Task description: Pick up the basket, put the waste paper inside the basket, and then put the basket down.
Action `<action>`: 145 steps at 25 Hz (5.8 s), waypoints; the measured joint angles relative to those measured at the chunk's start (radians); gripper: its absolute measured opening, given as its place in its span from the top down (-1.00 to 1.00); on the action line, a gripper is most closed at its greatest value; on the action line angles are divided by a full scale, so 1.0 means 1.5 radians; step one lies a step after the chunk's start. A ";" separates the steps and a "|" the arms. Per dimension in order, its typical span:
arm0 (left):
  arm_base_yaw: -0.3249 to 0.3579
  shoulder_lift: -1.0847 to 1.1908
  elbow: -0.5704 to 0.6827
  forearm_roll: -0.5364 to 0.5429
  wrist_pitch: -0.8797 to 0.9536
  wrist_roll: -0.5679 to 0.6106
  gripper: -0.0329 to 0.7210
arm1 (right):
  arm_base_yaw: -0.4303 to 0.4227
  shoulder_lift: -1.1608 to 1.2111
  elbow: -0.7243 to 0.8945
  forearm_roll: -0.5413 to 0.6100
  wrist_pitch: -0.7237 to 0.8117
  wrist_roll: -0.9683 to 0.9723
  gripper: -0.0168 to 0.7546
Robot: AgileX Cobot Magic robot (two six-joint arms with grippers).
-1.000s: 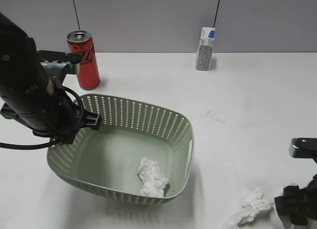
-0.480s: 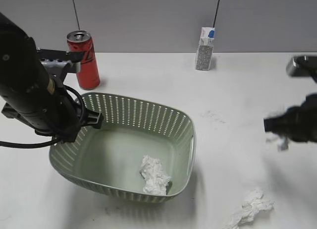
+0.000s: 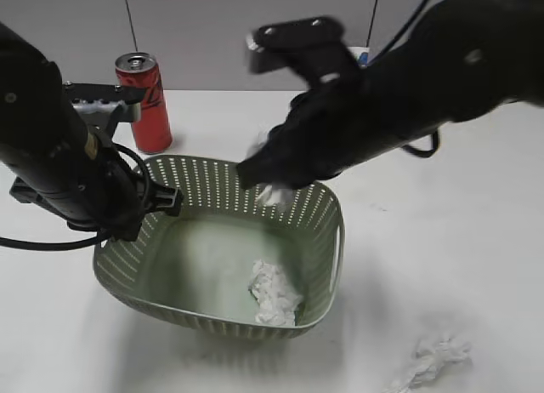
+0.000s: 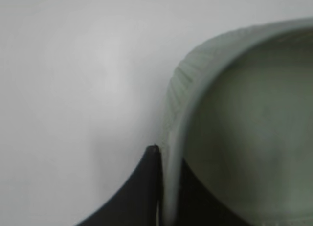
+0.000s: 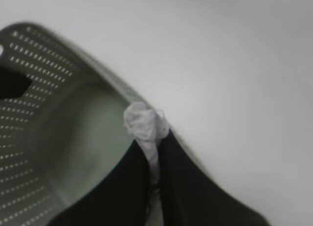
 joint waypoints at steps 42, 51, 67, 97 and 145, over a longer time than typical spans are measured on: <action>0.000 0.000 0.000 -0.001 -0.025 -0.004 0.91 | -0.190 -0.112 0.389 0.011 0.040 0.001 -0.56; 0.000 0.000 0.000 -0.001 -0.028 -0.004 0.91 | -0.190 -0.044 0.388 0.028 0.011 -0.029 -0.47; 0.000 0.000 0.000 -0.002 -0.026 -0.004 0.91 | -0.190 -0.176 0.328 0.067 0.033 -0.077 0.95; 0.004 0.000 0.000 -0.018 -0.014 -0.004 0.91 | -0.065 -0.005 -0.085 0.024 0.200 -0.160 -0.71; 0.457 0.016 -0.304 -0.129 0.321 0.397 -0.66 | -0.380 -0.889 0.429 -0.140 0.411 -0.036 -0.50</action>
